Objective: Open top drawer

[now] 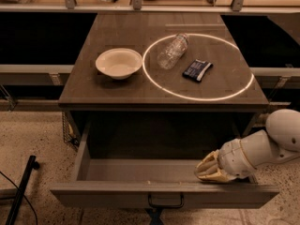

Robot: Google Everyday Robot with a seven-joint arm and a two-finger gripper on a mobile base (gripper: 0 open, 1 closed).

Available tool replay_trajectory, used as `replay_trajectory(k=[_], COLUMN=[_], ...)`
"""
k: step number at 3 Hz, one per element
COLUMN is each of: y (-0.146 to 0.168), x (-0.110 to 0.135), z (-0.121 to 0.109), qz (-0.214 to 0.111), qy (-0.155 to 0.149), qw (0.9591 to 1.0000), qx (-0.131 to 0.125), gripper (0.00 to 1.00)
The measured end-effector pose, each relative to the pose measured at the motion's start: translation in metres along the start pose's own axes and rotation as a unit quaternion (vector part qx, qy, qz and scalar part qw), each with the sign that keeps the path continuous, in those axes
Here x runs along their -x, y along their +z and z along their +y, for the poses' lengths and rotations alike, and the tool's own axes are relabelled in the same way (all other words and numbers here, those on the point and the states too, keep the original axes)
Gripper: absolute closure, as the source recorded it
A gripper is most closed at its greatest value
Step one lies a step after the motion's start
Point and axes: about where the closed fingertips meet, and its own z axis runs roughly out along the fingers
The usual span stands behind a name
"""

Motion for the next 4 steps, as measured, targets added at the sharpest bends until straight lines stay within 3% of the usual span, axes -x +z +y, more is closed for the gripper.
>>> replay_trajectory(k=[2,4], y=[-0.014,-0.018], x=[-0.017,-0.014], z=[0.02,0.017], qz=[0.016,0.015], qy=[0.001,-0.001], qw=[0.9998,0.9998], qx=[0.015,0.009], gripper=[1.0,1.0])
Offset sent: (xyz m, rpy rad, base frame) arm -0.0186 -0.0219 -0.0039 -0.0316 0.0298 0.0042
